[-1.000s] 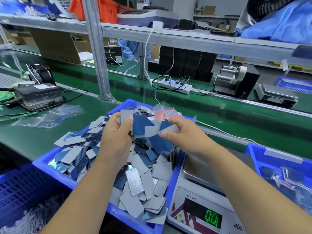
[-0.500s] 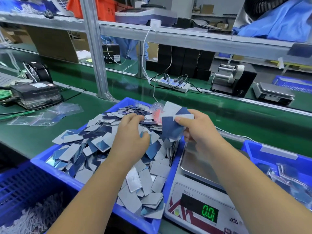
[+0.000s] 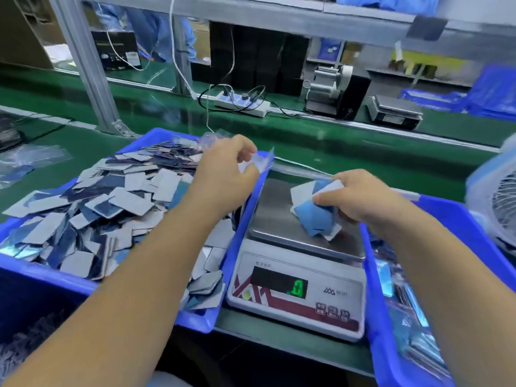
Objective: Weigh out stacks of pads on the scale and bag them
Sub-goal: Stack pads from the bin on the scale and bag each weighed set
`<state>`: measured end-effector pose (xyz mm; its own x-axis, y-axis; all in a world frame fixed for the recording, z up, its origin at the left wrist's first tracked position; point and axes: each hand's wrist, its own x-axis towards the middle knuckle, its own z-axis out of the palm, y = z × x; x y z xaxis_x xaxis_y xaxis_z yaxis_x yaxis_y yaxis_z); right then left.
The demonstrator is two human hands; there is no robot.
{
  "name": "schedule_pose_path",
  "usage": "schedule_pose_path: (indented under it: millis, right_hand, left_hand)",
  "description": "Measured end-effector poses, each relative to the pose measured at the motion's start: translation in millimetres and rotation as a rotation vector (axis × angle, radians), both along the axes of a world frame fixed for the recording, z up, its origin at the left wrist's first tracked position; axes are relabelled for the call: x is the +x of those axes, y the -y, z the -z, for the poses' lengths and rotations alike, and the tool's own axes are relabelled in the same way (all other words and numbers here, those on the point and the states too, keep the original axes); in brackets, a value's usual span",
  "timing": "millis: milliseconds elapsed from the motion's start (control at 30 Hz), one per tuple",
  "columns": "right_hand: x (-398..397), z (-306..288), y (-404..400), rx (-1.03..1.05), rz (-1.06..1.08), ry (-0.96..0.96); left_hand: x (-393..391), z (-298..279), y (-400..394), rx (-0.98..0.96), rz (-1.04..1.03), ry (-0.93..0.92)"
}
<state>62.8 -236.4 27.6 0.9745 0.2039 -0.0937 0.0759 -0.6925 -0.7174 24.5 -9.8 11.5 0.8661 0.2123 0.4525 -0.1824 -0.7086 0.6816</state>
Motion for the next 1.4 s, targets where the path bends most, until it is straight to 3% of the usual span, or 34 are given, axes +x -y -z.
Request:
schedule_pose_path:
  millis: [167, 333, 467, 667, 900, 1400]
  right_hand:
    - [0, 4, 5, -0.144, 0.052, 0.067]
    - [-4, 5, 4, -0.578, 0.004, 0.159]
    - [-14, 8, 5, -0.733, -0.074, 0.144]
    - [-17, 6, 16, -0.56, -0.086, 0.24]
    - [-8, 7, 38, -0.283, 0.059, 0.328]
    - [-5, 9, 42, -0.218, 0.019, 0.277]
  left_hand:
    - [0, 15, -3, -0.011, -0.034, 0.027]
    - [-4, 23, -4, -0.056, -0.024, -0.026]
    - [-7, 24, -3, -0.074, 0.002, -0.031]
    - [-9, 25, -4, -0.05, 0.018, -0.034]
    - [-8, 26, -2, -0.011, 0.055, 0.001]
    - [-10, 24, 3, 0.009, 0.075, 0.049]
